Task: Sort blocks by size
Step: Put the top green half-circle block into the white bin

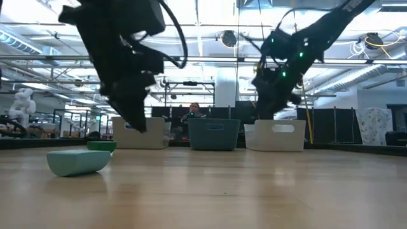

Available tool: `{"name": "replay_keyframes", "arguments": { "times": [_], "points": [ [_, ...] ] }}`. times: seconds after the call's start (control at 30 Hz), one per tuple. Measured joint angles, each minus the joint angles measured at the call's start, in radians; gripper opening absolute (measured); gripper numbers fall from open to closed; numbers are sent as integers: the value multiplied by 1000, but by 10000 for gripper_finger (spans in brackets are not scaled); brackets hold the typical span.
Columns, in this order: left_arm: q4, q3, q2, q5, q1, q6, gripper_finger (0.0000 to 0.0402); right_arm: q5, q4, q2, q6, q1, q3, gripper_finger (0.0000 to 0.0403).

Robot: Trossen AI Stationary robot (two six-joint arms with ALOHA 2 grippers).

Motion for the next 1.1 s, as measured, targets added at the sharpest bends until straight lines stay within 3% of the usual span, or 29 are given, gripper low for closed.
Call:
{"name": "replay_keyframes", "arguments": {
  "times": [0.17, 0.37, 0.77, 0.93, 1.1],
  "points": [
    [-140, 0, -53, 21, -5, -127, 171, 53, 11, -60, 3, 92, 0, 199],
    [-222, -1, -10, 137, -39, -147, 172, 55, -32, -89, -3, 161, 0, 199],
    [-221, -1, -1, 140, -37, -225, 232, 56, -50, -92, -5, 181, 0, 199],
    [-227, -5, -1, 133, -37, -247, 235, 55, -50, -92, -5, 181, 0, 199],
    [-145, -89, -1, 129, -31, -224, 235, 53, -50, -92, -5, 182, 0, 199]
  ]
}}
